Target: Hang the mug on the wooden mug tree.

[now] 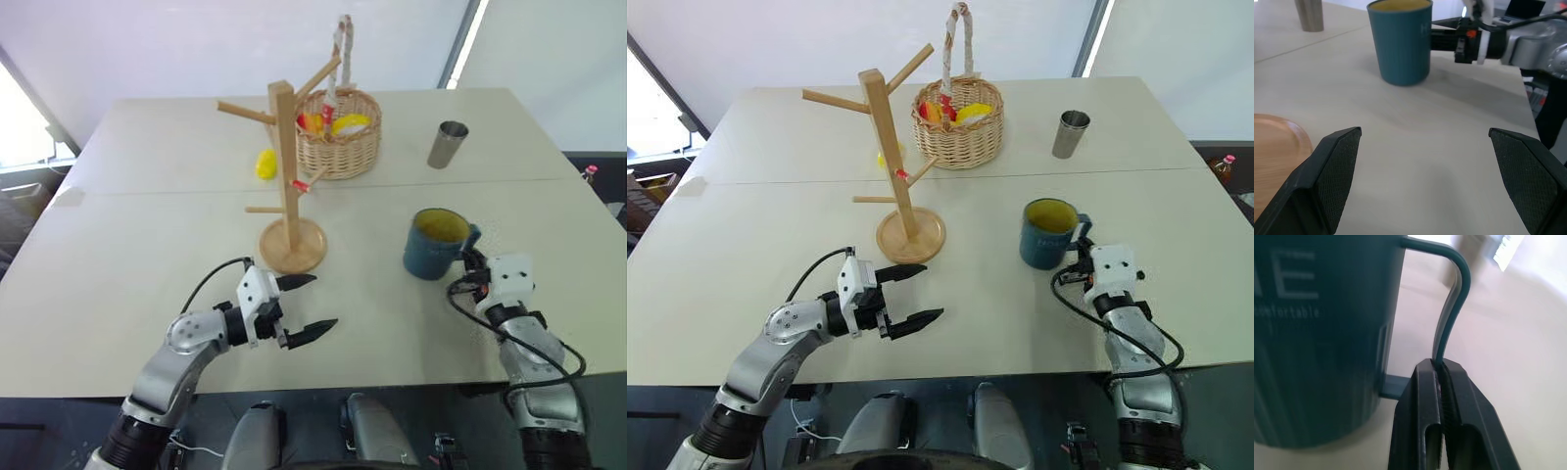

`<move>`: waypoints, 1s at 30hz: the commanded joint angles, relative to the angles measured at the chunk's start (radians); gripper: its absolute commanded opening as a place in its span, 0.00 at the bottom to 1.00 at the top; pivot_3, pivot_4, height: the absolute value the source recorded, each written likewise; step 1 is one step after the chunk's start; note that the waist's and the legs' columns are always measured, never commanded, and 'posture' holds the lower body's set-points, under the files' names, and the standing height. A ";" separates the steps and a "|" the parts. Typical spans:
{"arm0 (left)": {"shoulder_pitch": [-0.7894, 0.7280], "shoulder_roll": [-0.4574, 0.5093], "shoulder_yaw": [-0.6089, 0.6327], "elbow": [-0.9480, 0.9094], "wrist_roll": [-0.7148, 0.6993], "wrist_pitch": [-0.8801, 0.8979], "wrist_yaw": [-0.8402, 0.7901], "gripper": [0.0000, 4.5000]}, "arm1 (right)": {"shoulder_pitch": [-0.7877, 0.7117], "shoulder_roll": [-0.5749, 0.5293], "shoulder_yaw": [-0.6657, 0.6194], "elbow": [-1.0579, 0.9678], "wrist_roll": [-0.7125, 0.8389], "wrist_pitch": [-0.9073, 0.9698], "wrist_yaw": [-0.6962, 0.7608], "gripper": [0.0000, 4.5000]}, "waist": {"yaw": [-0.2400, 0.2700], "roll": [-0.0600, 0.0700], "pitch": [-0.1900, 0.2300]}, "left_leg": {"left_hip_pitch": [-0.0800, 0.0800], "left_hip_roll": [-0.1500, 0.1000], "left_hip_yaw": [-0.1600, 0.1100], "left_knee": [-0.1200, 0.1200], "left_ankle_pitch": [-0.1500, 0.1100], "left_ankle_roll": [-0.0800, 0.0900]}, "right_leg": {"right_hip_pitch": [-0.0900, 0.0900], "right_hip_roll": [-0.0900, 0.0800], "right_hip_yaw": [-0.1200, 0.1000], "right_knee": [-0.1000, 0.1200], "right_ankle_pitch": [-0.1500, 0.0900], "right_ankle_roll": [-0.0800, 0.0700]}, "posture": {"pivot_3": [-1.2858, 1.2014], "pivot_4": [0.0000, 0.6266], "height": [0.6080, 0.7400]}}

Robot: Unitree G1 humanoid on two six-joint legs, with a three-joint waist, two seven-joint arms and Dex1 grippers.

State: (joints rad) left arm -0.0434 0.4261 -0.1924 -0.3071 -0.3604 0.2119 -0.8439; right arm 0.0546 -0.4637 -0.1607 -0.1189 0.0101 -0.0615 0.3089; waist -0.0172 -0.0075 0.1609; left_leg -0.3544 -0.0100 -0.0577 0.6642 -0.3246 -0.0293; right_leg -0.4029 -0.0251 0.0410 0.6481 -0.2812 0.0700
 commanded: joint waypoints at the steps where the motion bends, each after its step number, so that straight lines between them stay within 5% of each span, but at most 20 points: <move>1: -0.003 0.023 0.076 0.025 -0.002 -0.046 0.006 1.00 | -0.010 -0.089 0.084 -0.135 -0.101 -0.103 0.088 0.00 | 0.000 0.000 0.000 | 0.000 0.000 0.000 0.000 0.000 0.000 | 0.000 0.000 0.000 0.000 0.000 0.000 | 0.52 0.24 1.00; 5: -0.013 0.054 0.145 0.074 -0.002 -0.092 0.000 1.00 | -0.083 -0.158 0.159 -0.259 -0.149 -0.116 0.168 0.00 | 0.001 -0.001 0.001 | 0.000 0.000 0.000 0.000 0.000 0.000 | 0.000 0.001 0.000 0.001 0.000 0.000 | 0.52 0.24 1.00; 12: 0.002 0.063 0.232 0.077 -0.043 -0.176 -0.029 1.00 | -0.272 -0.122 0.240 -0.379 -0.181 0.000 0.202 0.00 | 0.007 -0.002 0.001 | -0.001 0.000 -0.001 0.001 0.000 0.000 | 0.000 -0.001 -0.001 -0.001 0.000 0.000 | 0.52 0.24 1.00; 30: 0.051 0.027 0.332 0.064 -0.192 -0.193 -0.047 1.00 | -0.572 -0.063 0.371 -0.351 -0.241 0.175 0.284 0.00 | 0.004 -0.003 0.001 | -0.002 0.000 -0.001 0.001 0.000 0.000 | -0.001 -0.002 -0.001 -0.001 0.000 0.000 | 0.52 0.24 1.00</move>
State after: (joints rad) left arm 0.0047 0.4511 0.1168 -0.2121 -0.5367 0.0324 -0.8880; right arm -0.4931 -0.5336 0.2185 -0.4554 -0.2256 0.1090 0.5959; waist -0.0131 -0.0100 0.1620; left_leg -0.3561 -0.0102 -0.0589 0.6647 -0.3246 -0.0294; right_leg -0.4041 -0.0268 0.0400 0.6473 -0.2811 0.0700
